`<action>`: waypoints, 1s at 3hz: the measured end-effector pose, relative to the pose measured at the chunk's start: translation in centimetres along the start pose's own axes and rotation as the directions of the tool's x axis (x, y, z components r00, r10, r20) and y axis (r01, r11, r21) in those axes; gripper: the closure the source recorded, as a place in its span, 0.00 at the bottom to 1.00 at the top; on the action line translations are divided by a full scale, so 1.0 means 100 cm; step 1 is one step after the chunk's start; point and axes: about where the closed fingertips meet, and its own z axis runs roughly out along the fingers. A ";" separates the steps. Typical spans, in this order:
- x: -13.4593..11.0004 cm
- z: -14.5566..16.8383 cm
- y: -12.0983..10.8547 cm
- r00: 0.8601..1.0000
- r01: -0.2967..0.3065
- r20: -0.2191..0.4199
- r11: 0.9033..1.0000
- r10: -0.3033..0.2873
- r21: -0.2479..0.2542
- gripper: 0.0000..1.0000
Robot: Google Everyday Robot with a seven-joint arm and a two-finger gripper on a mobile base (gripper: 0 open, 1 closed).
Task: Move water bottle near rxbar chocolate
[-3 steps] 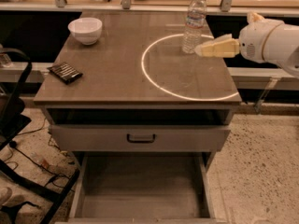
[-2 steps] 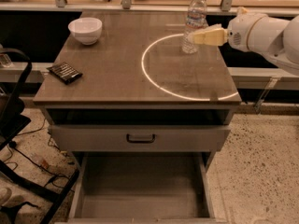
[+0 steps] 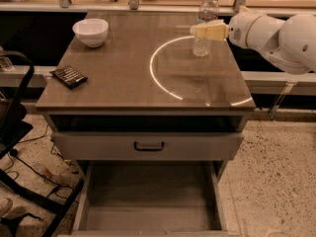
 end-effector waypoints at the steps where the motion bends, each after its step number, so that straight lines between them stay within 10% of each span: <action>1: 0.005 0.022 -0.004 0.999 -0.035 0.036 0.999 0.035 -0.009 0.00; 3: 0.019 0.056 -0.009 0.996 -0.061 0.063 0.998 0.062 -0.015 0.44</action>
Offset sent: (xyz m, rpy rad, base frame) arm 0.0585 0.0110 -0.0231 0.1179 -0.0238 0.0066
